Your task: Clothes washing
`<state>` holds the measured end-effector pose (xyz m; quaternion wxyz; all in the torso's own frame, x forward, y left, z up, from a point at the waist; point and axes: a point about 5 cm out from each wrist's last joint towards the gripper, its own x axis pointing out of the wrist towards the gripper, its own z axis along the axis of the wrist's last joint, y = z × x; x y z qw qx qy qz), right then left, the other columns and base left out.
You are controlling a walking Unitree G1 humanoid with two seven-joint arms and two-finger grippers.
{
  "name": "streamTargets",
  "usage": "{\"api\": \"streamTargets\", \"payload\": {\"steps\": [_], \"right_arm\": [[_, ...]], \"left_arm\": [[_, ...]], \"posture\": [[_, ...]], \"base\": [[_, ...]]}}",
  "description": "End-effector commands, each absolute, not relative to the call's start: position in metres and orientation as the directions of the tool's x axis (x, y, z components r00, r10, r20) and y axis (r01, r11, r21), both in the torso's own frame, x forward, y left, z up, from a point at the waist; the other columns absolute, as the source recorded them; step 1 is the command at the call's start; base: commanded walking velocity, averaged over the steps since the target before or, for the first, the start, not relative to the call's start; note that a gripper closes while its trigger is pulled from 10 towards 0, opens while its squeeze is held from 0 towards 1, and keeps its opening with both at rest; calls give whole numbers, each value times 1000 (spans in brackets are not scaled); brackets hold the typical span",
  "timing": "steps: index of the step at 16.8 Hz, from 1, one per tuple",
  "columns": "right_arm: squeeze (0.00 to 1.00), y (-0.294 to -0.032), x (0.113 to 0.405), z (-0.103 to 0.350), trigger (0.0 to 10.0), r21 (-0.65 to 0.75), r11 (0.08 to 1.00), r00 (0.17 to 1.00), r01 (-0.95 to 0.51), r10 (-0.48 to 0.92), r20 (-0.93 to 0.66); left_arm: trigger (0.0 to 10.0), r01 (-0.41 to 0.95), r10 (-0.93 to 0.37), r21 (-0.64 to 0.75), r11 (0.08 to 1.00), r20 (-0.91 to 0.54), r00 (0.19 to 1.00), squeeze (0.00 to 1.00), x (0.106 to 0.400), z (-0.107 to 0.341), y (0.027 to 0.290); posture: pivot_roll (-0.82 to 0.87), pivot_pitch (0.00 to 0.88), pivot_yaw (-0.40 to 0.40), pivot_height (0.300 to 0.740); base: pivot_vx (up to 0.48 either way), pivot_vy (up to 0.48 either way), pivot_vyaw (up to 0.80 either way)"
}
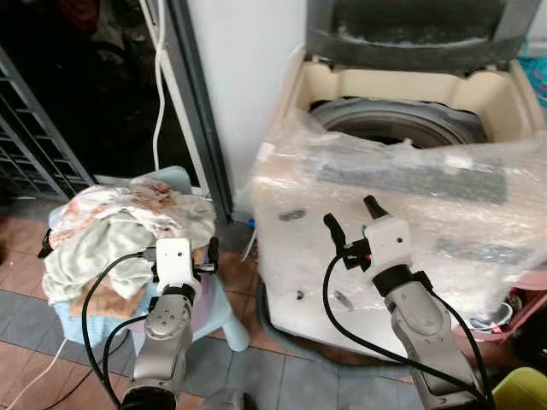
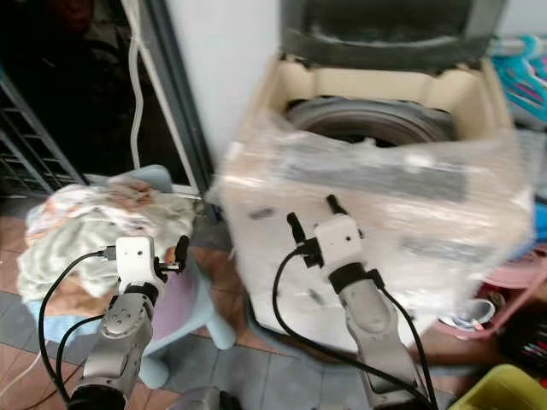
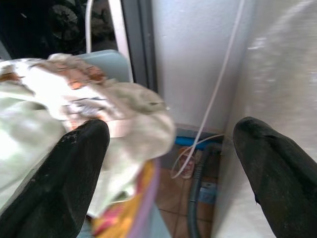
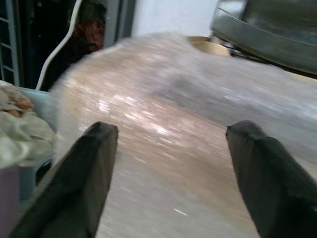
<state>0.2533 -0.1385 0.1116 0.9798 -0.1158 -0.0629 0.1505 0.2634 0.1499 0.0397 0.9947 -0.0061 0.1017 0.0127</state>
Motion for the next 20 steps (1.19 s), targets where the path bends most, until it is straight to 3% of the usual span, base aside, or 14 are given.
{"api": "streamTargets", "payload": {"steps": [1, 9, 20], "right_arm": [[1000, -136, 253, 110, 10000, -221, 936, 949, -276, 301, 92], [1000, -141, 245, 77, 10000, -187, 942, 960, -278, 278, -26], [1000, -134, 253, 82, 10000, -205, 924, 944, -323, 330, -2]], "left_arm": [[10000, -33, 34, 7, 999, -209, 977, 0, 263, 39, 155], [10000, -24, 28, 23, 999, -193, 981, 0, 265, 42, 155], [10000, -46, 49, 17, 999, -179, 983, 0, 263, 43, 160]], "posture": [[-110, 0, 105, 740], [-101, 0, 113, 740], [-97, 0, 106, 740]], "base": [[0, 480, 0], [0, 470, 0], [0, 0, 800]]}}
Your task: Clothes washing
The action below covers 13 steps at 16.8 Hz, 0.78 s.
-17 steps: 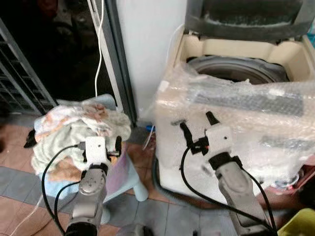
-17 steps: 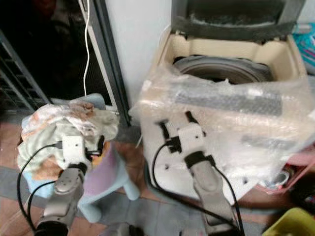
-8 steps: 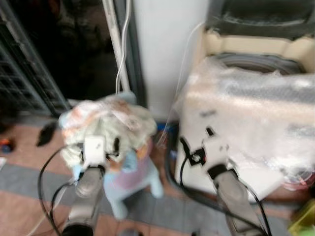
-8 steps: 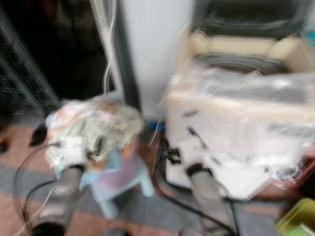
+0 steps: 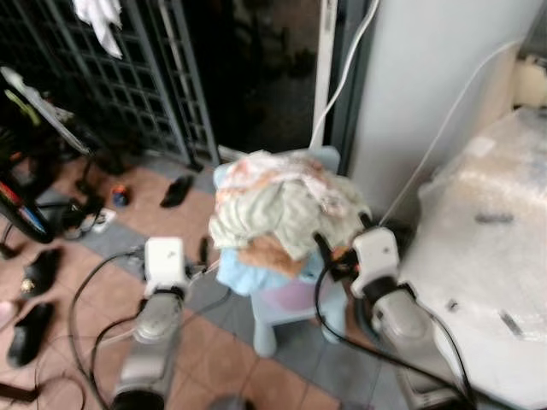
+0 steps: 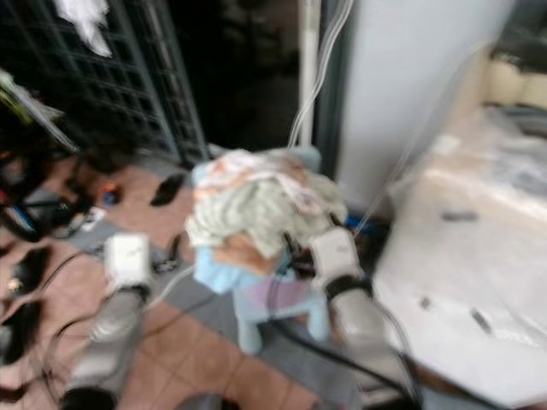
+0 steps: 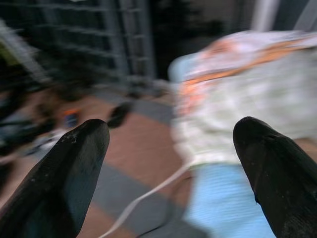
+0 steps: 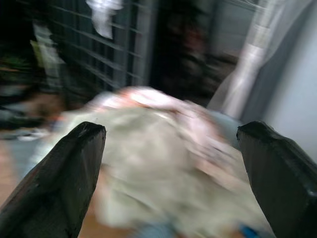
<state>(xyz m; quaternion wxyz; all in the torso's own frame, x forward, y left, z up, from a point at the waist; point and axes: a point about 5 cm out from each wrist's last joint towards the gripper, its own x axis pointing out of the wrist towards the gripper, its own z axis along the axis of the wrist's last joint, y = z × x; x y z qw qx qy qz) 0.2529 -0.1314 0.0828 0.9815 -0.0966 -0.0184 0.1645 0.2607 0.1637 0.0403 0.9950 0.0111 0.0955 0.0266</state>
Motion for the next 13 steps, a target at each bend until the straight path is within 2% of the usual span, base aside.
{"api": "streamTargets", "payload": {"steps": [1, 3, 7, 8, 9, 10, 11, 13], "right_arm": [[1000, -134, 253, 83, 10000, -206, 923, 943, -325, 332, -2], [1000, -135, 253, 82, 10000, -204, 923, 944, -325, 331, -6], [984, -134, 253, 81, 10000, -212, 918, 940, -336, 341, -12], [937, -134, 253, 82, 10000, -215, 916, 939, -338, 344, -11], [737, -132, 254, 83, 10000, -222, 909, 933, -352, 359, -9], [467, -131, 255, 84, 10000, -229, 902, 928, -365, 374, -7], [0, -131, 257, 87, 10000, -243, 900, 926, -363, 377, 10], [0, -132, 261, 91, 10000, -247, 898, 925, -363, 379, 21]], "left_arm": [[10000, -46, 48, 14, 999, -177, 983, 0, 262, 43, 160], [10000, -46, 47, 9, 999, -176, 983, 0, 261, 43, 161], [10000, -41, 40, -1, 999, -176, 983, 0, 260, 43, 160], [10000, -41, 40, -2, 999, -177, 983, 0, 260, 43, 160], [10000, -39, 38, -4, 999, -177, 983, 0, 260, 43, 159], [10000, -38, 37, -6, 999, -177, 983, 0, 260, 43, 159], [10000, -40, 38, -7, 999, -177, 983, 0, 260, 43, 159], [10000, -55, 53, -4, 998, -178, 983, 0, 258, 41, 163]], "posture": [[-98, 0, 106, 740], [-98, 0, 105, 740], [-102, 0, 104, 740], [-105, 0, 104, 740], [-105, 0, 104, 740], [-105, 0, 104, 740], [-103, 0, 101, 740], [-98, 0, 96, 740]], "base": [[0, 0, 494], [0, 0, 0], [321, 0, 0], [345, 0, 0], [349, 0, 0], [349, 0, 0], [349, 0, 0], [351, 0, 0]]}}
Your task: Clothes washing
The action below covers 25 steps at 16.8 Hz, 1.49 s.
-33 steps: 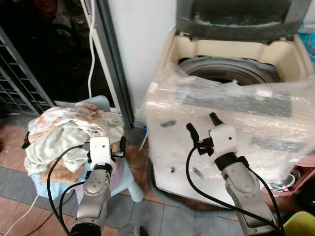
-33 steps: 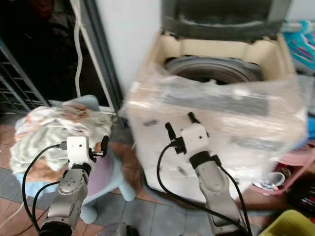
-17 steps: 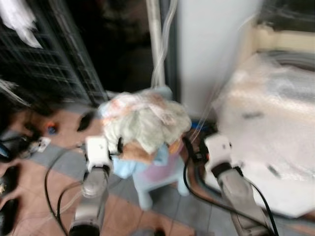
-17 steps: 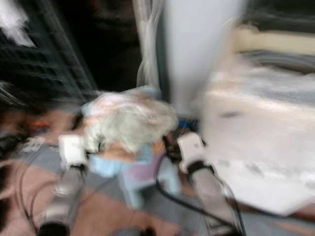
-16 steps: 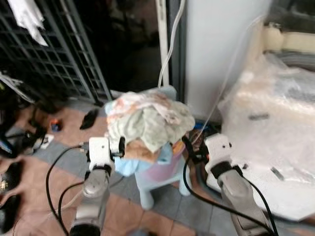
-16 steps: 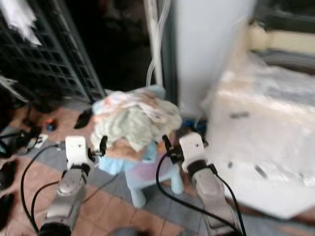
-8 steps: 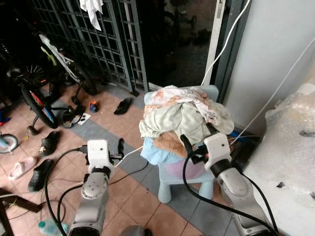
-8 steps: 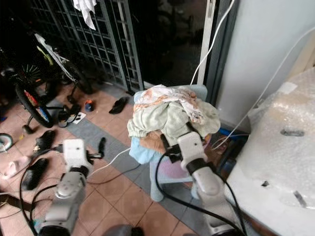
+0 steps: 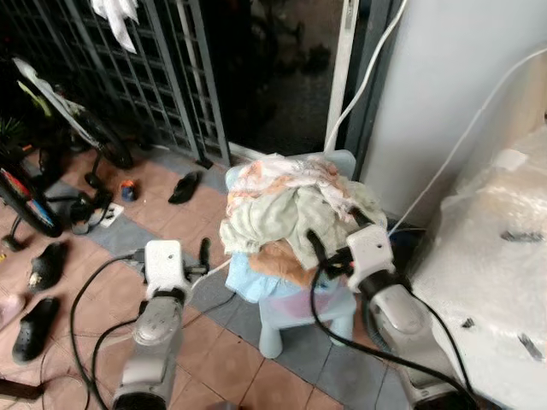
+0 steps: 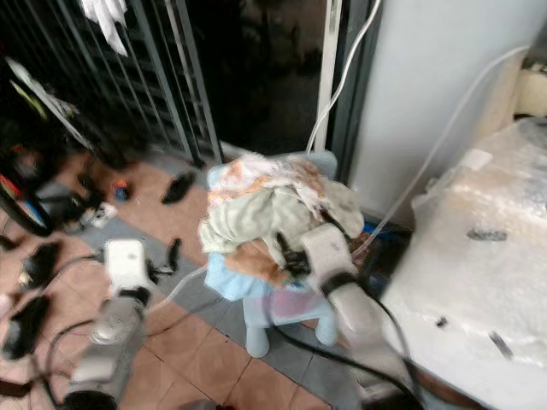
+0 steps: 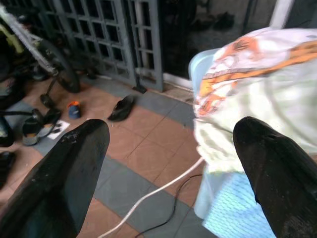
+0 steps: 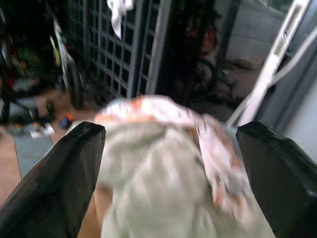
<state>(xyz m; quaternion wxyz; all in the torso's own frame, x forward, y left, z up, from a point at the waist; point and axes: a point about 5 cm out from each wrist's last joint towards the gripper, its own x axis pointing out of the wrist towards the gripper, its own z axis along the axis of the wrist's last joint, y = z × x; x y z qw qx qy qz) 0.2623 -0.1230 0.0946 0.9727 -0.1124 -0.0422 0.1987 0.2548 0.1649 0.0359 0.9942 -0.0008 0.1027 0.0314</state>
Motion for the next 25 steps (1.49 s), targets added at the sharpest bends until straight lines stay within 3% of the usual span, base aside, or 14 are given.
{"api": "streamTargets", "payload": {"steps": [1, 8, 12, 16, 22, 25], "right_arm": [[0, -132, 261, 93, 10000, -250, 898, 925, -362, 380, 24], [0, -137, 268, 104, 10000, -251, 901, 926, -354, 375, 41], [0, -135, 274, 109, 10000, -243, 898, 921, -368, 388, 39], [0, -125, 287, 114, 10000, -208, 892, 909, -401, 416, 33], [0, -108, 324, 107, 10000, -96, 905, 906, -414, 400, -137], [0, -102, 340, 102, 10000, -54, 924, 907, -380, 360, -220]], "left_arm": [[10000, -62, 61, -1, 998, -176, 982, 0, 257, 42, 165], [10000, -59, 61, 34, 998, -86, 994, 0, 246, 69, 158], [10000, -143, 153, 79, 987, -132, 979, 0, 243, 65, 183], [10000, -139, 149, 67, 988, -174, 974, 0, 245, 63, 183], [10000, -102, 113, 88, 991, -128, 985, 0, 233, 83, 170], [10000, -95, 110, 116, 989, -137, 984, 0, 209, 88, 167]], "posture": [[-94, 0, 92, 740], [-47, 36, 47, 740], [-30, 59, 30, 740], [-24, 73, 30, 740], [40, 147, 4, 740], [79, 200, -19, 740]], "base": [[349, 0, 0], [280, 0, 0], [0, 0, 0], [0, 0, 0], [0, 0, 0], [0, 0, 0]]}}
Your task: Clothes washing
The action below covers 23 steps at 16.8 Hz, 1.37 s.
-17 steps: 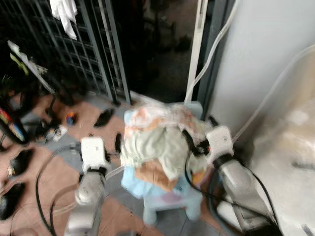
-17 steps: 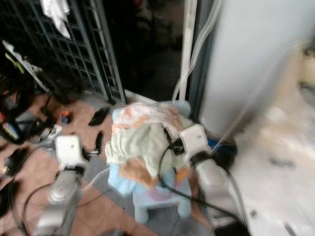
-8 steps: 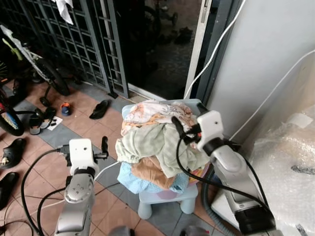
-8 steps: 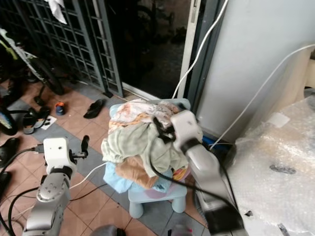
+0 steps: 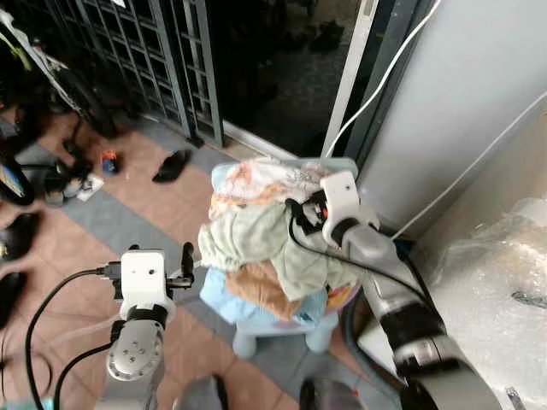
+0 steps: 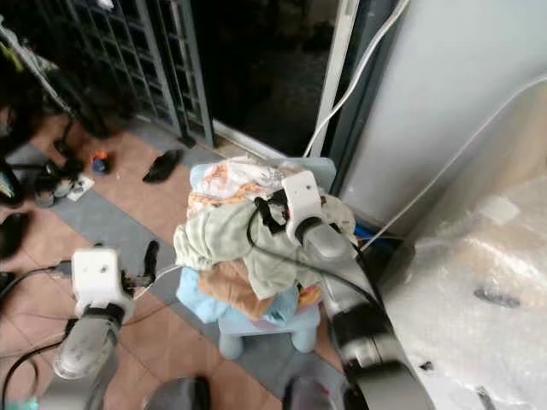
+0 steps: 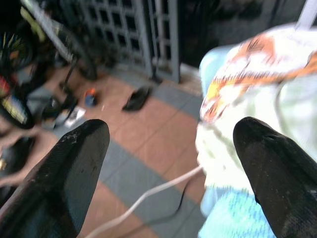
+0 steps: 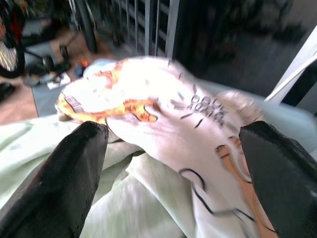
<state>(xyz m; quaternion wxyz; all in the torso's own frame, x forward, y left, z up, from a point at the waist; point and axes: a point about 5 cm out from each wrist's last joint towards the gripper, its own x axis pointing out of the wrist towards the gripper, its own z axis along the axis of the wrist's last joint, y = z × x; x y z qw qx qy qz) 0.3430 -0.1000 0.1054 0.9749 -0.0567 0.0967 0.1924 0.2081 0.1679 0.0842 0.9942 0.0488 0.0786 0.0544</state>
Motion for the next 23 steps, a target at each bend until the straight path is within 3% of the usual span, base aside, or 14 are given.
{"api": "streamTargets", "payload": {"steps": [1, 2, 3, 8, 19, 23], "right_arm": [[0, -98, 347, 99, 6980, -55, 930, 905, -363, 338, -259], [0, -98, 349, 98, 863, -60, 936, 906, -348, 319, -279], [0, -99, 353, 97, 0, -53, 950, 914, -307, 279, -294], [0, -106, 363, 95, 0, -16, 992, 936, -122, 110, -333], [0, -103, 363, 90, 0, 42, 992, 933, -119, 126, -336], [0, -102, 366, 106, 0, 105, 984, 964, -142, 162, -212]], "left_arm": [[10000, -103, 119, 108, 989, -156, 981, 0, 205, 89, 169], [10000, -101, 118, 106, 989, -164, 979, 0, 202, 89, 169], [10000, -100, 117, 103, 990, -175, 978, 0, 199, 89, 168], [10000, -94, 113, 98, 991, -208, 972, 0, 195, 90, 165], [10000, -106, 119, 71, 992, -212, 970, 0, 210, 90, 166], [10000, -108, 120, 73, 992, -203, 972, 0, 219, 88, 166]], "posture": [[90, 222, -24, 740], [94, 229, -26, 740], [98, 235, -29, 740], [101, 246, -34, 740], [89, 217, -48, 740], [66, 172, -44, 740]], "base": [[0, 0, 0], [0, 0, 0], [0, 0, 0], [0, 0, 0], [0, 0, 0], [0, 0, 0]]}}
